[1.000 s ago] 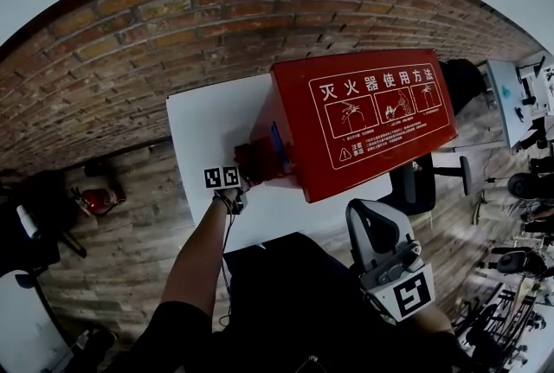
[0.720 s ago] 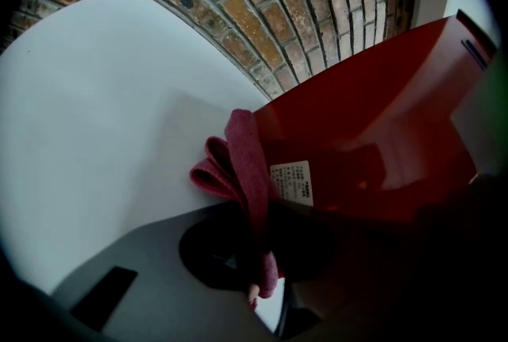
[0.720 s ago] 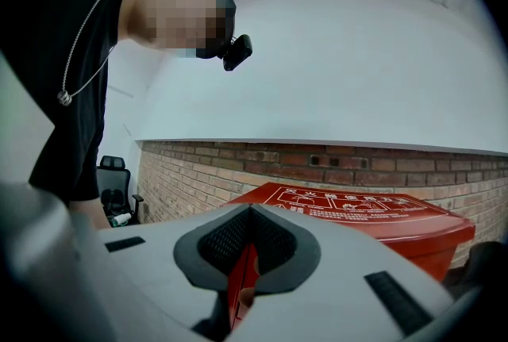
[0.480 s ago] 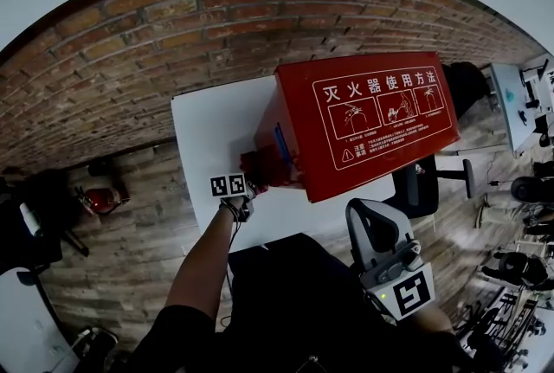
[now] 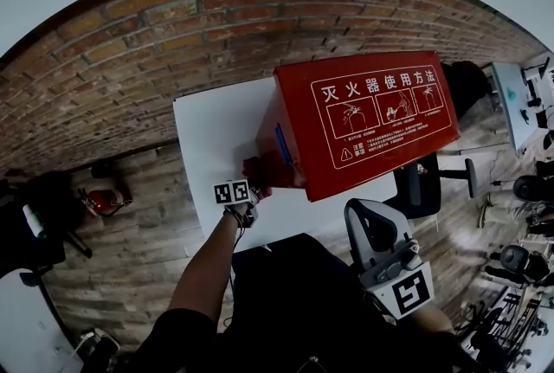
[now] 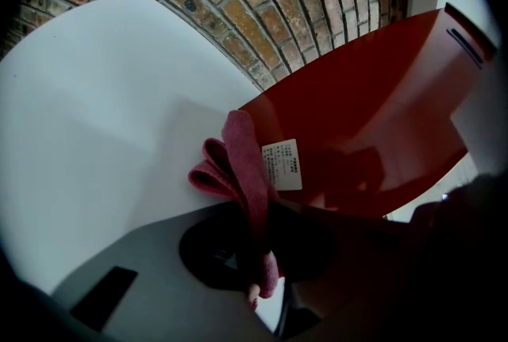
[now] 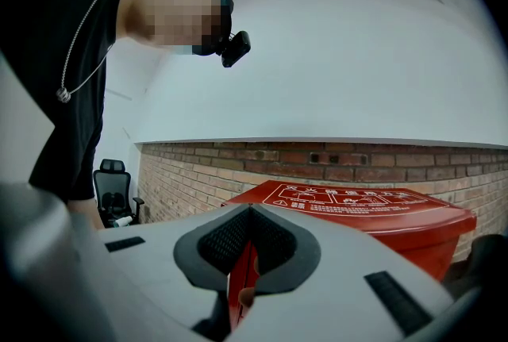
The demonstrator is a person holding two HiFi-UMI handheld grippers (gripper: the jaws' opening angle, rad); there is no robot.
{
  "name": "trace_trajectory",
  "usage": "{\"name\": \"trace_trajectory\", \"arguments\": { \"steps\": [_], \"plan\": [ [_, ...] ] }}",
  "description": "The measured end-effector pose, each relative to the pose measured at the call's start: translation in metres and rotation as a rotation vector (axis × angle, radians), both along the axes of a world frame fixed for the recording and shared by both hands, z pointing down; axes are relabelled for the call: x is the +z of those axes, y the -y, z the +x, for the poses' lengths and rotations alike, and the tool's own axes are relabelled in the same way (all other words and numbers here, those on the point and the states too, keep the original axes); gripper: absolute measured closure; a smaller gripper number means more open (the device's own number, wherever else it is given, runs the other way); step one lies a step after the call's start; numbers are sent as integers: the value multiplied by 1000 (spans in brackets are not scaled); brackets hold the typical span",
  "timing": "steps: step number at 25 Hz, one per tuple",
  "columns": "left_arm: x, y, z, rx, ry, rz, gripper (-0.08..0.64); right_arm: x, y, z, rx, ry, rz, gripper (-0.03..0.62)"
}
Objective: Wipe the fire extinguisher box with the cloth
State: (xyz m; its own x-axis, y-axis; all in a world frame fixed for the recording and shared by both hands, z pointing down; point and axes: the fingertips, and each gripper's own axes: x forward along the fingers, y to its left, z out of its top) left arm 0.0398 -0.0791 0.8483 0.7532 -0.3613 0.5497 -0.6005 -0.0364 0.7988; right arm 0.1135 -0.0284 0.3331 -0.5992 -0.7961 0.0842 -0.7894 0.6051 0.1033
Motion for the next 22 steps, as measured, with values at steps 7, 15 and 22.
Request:
{"name": "trace_trajectory", "arguments": {
  "steps": [7, 15, 22],
  "plan": [
    [-25, 2, 0, 4, -37, 38, 468, -2, -1, -6, -15, 25, 0, 572],
    [-50, 4, 0, 24, -77, 71, 468, -2, -1, -15, -39, 50, -3, 572],
    [-70, 1, 1, 40, -105, 92, 468, -3, 1, -22, -53, 72, -6, 572]
  ]
}}
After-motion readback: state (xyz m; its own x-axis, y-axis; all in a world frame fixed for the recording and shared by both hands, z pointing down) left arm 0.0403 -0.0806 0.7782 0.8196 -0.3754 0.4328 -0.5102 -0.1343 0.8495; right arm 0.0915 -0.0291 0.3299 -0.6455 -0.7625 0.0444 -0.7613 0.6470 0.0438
